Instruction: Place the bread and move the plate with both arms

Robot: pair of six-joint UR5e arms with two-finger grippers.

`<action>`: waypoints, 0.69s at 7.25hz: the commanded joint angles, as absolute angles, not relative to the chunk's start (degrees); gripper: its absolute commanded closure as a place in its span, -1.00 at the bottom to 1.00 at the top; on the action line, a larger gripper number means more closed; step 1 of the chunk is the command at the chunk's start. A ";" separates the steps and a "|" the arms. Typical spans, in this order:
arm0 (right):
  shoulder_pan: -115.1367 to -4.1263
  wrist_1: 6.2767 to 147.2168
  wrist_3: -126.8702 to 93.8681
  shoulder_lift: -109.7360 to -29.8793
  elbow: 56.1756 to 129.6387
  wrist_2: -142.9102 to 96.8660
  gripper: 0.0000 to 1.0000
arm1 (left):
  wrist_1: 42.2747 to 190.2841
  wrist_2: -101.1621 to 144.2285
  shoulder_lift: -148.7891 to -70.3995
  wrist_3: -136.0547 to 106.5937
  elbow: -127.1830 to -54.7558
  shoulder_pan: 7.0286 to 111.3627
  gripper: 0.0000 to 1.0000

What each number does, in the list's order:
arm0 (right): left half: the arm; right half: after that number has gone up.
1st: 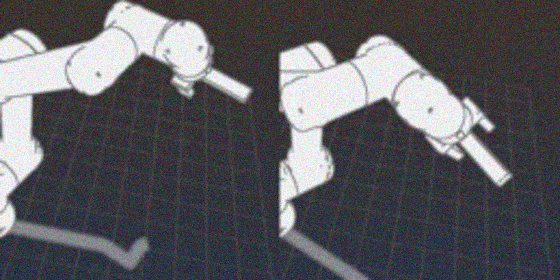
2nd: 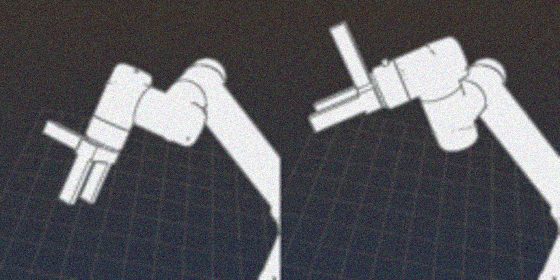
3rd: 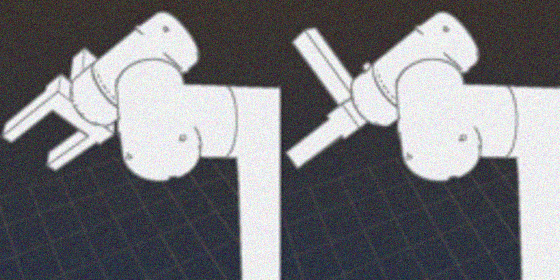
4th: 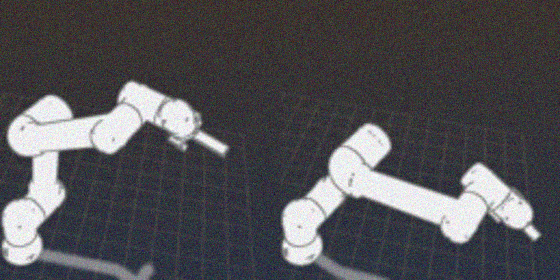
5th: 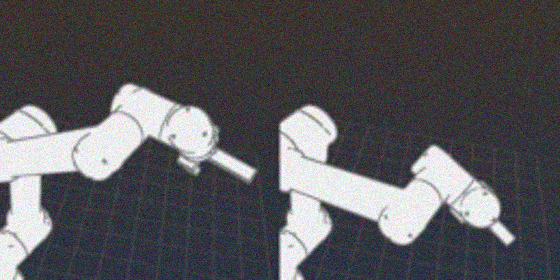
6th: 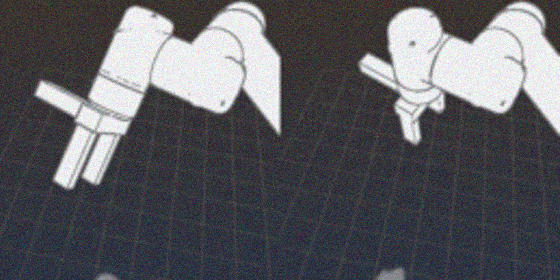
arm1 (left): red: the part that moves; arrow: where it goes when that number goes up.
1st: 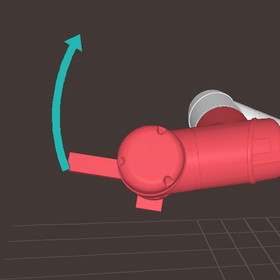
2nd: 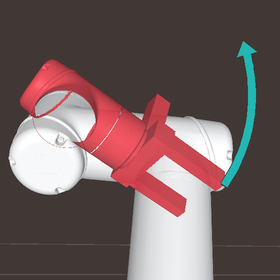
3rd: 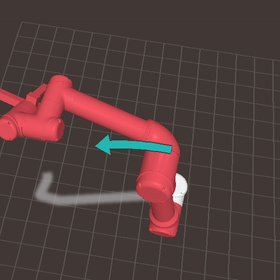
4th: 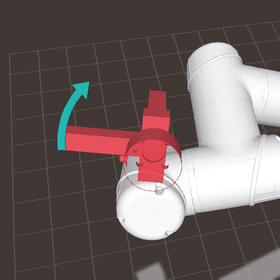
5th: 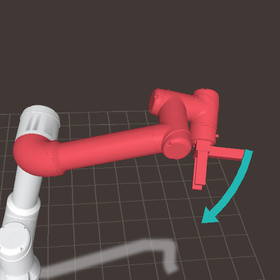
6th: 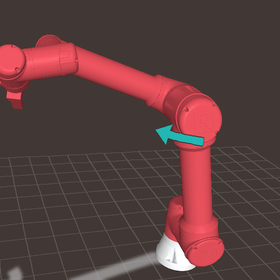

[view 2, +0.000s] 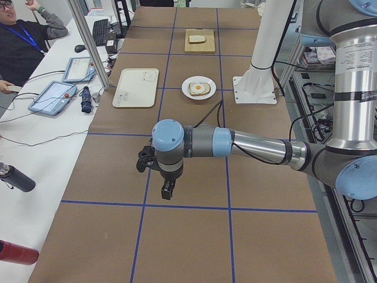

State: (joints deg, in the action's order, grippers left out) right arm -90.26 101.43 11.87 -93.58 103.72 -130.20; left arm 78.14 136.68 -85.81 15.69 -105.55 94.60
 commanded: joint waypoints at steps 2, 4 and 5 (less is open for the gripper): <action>-90.35 97.33 11.95 -93.16 105.29 -129.64 -1.00 | 88.18 134.03 -85.70 15.65 -105.21 94.66 -0.98; -90.35 89.26 11.34 -91.86 103.99 -129.73 -1.00 | 96.30 134.03 -87.08 15.64 -105.30 94.66 -0.98; -90.44 85.56 11.34 -93.50 103.28 -131.81 -1.00 | 101.46 133.86 -87.97 15.56 -104.34 94.57 -0.98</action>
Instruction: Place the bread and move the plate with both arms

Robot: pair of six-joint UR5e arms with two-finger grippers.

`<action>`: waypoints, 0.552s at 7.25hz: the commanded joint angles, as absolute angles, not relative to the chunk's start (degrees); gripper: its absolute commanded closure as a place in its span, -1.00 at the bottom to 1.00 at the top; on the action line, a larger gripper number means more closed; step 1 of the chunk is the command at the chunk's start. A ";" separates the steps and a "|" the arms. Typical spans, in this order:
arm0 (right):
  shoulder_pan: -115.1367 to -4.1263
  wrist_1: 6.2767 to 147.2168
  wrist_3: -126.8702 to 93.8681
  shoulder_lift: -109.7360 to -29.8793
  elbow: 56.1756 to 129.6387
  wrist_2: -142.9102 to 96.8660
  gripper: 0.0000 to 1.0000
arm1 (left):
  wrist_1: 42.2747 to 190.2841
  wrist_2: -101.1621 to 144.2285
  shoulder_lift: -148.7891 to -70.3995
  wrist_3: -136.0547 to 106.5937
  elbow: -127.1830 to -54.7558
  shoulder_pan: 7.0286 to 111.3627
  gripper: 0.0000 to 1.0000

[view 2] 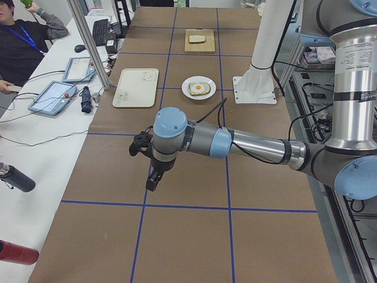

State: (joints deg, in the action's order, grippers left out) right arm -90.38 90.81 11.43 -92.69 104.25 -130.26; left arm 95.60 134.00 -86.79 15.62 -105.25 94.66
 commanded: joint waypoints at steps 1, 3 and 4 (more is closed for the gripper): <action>-90.44 85.43 11.25 -94.12 102.84 -133.49 -1.00 | 103.86 134.38 -89.46 15.30 -101.19 94.57 -0.98; -90.44 84.65 11.25 -93.16 101.00 -140.58 -1.00 | 103.18 134.47 -91.75 15.38 -98.88 94.48 -0.98; -90.44 84.46 9.07 -93.69 101.25 -142.97 -1.00 | 103.53 134.56 -91.50 15.38 -99.57 94.48 -0.98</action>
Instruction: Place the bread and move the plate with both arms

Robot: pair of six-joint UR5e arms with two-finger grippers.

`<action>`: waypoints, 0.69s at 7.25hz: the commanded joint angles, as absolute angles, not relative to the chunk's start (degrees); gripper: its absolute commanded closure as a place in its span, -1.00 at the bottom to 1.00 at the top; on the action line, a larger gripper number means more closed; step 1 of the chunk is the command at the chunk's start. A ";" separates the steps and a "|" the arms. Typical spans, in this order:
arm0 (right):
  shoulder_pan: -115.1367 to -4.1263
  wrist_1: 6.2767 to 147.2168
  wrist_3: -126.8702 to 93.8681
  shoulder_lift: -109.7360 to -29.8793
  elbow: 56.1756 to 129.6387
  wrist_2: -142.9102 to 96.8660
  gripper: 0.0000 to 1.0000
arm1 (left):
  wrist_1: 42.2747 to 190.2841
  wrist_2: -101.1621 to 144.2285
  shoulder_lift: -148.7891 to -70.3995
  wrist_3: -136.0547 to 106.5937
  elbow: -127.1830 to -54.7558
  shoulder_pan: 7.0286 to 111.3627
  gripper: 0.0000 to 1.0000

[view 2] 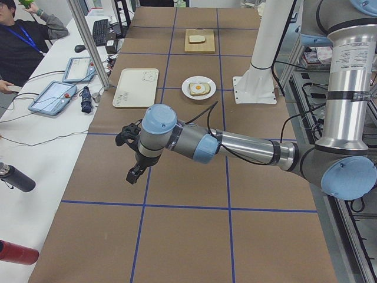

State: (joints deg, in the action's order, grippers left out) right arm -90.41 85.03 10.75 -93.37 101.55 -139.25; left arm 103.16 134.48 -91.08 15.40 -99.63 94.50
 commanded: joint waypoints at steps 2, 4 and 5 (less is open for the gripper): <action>-88.09 80.44 -1.61 -94.56 102.22 -143.09 -1.00 | 103.80 139.98 -91.23 15.38 -99.93 94.48 -0.98; -82.82 69.33 -16.27 -98.50 102.22 -140.81 -1.00 | 104.76 140.01 -90.79 15.47 -100.02 94.48 -0.98; -78.96 61.86 -25.05 -101.05 102.22 -139.06 -1.00 | 104.94 140.01 -90.88 15.38 -99.93 94.48 -0.98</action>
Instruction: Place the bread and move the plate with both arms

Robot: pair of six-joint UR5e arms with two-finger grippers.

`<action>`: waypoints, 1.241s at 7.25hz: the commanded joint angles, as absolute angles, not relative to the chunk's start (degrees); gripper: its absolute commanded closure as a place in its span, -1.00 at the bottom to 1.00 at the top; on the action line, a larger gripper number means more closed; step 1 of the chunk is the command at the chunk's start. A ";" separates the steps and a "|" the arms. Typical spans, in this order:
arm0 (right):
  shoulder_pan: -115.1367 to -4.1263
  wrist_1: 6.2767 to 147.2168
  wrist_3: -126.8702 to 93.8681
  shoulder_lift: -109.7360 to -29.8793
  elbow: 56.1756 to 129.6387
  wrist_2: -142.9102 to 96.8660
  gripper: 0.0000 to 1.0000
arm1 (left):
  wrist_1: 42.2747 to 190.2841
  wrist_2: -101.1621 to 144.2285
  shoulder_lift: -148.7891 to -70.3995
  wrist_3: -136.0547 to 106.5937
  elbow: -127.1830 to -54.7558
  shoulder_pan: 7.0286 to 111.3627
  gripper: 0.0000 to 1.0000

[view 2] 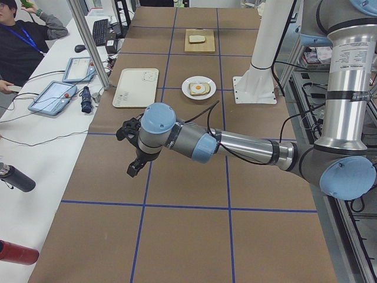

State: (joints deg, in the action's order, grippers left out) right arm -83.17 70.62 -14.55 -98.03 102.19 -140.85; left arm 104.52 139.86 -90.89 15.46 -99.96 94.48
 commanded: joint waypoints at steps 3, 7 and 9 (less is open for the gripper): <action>-62.98 44.89 -46.96 -106.41 101.95 -127.55 -0.93 | 104.94 140.01 -90.88 15.56 -100.02 94.39 -0.98; -53.62 37.36 -53.00 -108.63 100.29 -121.46 -0.05 | 105.55 139.92 -90.88 15.56 -99.93 94.39 -0.98; -52.56 33.43 -53.26 -108.55 97.58 -121.55 0.09 | 106.26 139.92 -90.70 15.47 -99.84 94.39 -0.98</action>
State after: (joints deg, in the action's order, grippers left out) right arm -53.33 36.26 -53.16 -108.58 99.59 -121.60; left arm 105.97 139.93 -90.76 15.50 -99.84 94.39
